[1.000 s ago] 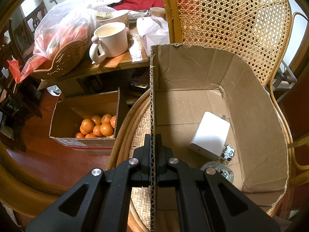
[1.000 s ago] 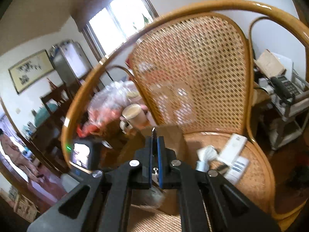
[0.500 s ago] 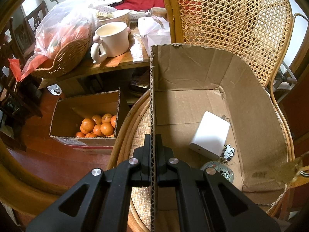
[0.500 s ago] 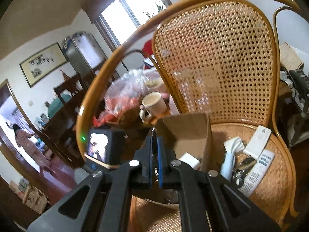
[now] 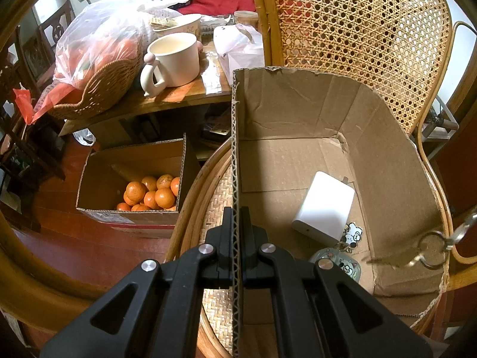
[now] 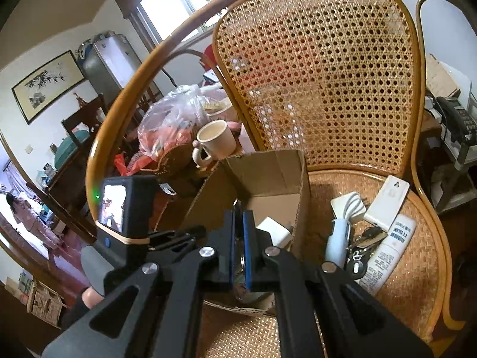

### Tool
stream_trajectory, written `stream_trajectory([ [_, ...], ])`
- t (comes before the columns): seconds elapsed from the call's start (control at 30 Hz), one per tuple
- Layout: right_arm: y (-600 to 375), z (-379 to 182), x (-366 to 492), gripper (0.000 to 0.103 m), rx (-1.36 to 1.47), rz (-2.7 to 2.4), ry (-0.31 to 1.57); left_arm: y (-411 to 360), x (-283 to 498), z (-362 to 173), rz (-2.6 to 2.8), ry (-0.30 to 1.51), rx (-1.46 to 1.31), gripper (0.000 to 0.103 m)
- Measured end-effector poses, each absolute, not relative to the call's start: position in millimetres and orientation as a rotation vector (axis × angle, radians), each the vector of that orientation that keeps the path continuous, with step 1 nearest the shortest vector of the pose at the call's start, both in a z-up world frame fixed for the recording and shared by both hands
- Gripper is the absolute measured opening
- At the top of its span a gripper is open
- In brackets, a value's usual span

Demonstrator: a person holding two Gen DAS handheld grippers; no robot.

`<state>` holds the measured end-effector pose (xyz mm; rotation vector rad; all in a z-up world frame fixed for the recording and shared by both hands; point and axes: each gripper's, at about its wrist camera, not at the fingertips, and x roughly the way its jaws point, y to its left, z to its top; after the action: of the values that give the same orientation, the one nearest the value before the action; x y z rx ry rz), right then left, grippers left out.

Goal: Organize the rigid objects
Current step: 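Lower the keys into the cardboard box and open the right tool, then move the right tool back over the chair seat to the white tube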

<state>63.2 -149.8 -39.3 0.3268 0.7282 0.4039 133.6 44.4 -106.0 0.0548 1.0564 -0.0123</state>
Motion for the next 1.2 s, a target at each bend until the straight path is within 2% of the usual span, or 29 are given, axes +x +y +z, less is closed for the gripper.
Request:
stream_trajectory([
  [0.3,-154.0,-45.3,66.8,0.012,0.339,0.381,0.758,40.9,133.4,-105.3,-0.004,1.056,0.067,0.003],
  [0.4,-157.0,-48.3,67.2,0.023,0.355,0.373,0.769,41.2,133.3,-105.6,-0.004,1.057,0.065,0.003],
  [0.5,-160.0,-49.0,68.8,0.028,0.363,0.379,0.797,41.2,132.9,-105.5,-0.006,1.056,0.066,0.003],
  [0.57,-163.7,-48.9,69.0,0.047,0.36,0.373,0.813,41.4,132.9,-105.7,-0.007,1.056,0.067,0.003],
  [0.6,-167.4,-48.0,68.1,0.062,0.365,0.364,0.809,41.5,132.8,-105.7,-0.007,1.057,0.068,0.003],
  [0.63,-172.2,-46.6,66.7,0.073,0.377,0.353,0.796,41.5,132.5,-105.7,-0.007,1.057,0.068,0.003],
  [0.83,-199.7,-42.1,67.8,0.103,0.431,0.3,0.779,40.9,131.9,-106.1,-0.004,1.057,0.067,0.003],
  [1.2,-243.4,-53.4,86.6,0.103,0.428,0.141,0.795,40.3,131.7,-106.3,-0.003,1.057,0.067,0.003],
])
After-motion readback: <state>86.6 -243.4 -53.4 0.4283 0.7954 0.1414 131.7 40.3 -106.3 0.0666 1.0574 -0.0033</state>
